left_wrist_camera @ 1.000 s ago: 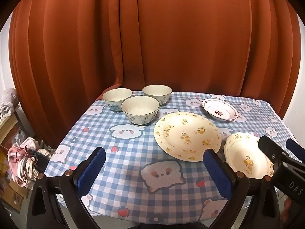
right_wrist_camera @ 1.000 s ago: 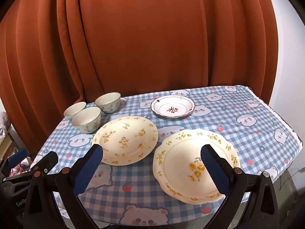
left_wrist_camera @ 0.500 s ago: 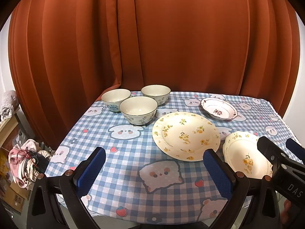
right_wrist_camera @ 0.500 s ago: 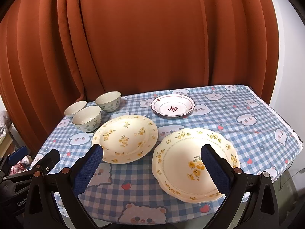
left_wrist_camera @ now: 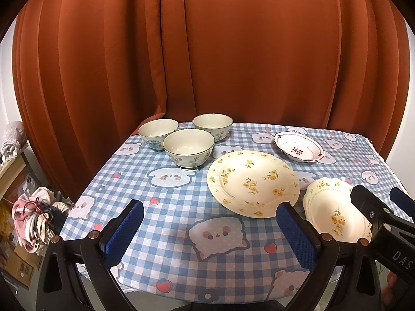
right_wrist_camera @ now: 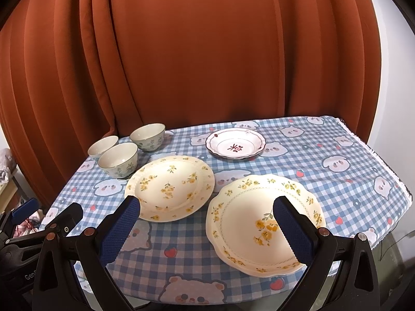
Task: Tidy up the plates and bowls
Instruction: 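Move both grippers toward the top yellow-flower deep plate, then close the left gripper on the deep plate rim while the right gripper grips it too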
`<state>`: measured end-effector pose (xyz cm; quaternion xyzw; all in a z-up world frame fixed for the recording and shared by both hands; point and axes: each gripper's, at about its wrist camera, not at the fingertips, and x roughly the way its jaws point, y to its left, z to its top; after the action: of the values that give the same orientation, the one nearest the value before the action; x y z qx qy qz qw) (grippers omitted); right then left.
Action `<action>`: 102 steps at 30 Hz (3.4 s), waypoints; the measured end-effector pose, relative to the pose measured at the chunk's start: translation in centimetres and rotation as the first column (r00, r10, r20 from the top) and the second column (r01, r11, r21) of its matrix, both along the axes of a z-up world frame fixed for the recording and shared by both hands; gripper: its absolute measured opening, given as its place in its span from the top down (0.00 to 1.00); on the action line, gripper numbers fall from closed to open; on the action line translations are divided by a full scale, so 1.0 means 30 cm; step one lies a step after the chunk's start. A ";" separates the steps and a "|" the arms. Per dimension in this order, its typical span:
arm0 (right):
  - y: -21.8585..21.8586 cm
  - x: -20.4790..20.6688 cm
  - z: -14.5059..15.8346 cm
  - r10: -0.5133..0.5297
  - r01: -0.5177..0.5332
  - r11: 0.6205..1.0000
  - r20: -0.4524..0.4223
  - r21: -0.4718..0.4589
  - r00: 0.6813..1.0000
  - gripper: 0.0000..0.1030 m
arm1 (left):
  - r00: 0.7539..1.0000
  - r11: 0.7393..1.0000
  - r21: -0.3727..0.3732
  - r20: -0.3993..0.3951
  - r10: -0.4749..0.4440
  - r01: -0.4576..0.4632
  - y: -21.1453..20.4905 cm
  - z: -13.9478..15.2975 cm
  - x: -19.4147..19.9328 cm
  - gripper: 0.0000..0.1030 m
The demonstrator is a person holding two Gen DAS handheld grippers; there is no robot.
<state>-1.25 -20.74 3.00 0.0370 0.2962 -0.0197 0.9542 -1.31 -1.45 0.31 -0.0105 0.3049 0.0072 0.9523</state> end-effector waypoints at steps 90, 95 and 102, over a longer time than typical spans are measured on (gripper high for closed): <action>-0.486 0.328 -0.235 -0.030 0.027 1.000 -0.369 -0.011 0.929 0.04 | 0.925 0.999 -0.024 -0.376 -0.048 0.042 -0.568 -0.277 0.318 0.12; -0.524 0.361 -0.306 -0.033 0.022 0.999 -0.432 -0.030 0.901 0.04 | 0.894 0.999 -0.031 -0.447 -0.034 0.022 -0.611 -0.344 0.334 0.18; -0.574 0.393 -0.380 -0.030 0.021 1.000 -0.480 -0.023 0.877 0.04 | 0.870 0.999 -0.048 -0.491 -0.041 0.020 -0.662 -0.398 0.374 0.26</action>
<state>10.54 -37.97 -8.41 0.0265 0.5230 -0.0434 0.8508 9.91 -21.30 -11.64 -0.0233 0.5371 -0.0119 0.8431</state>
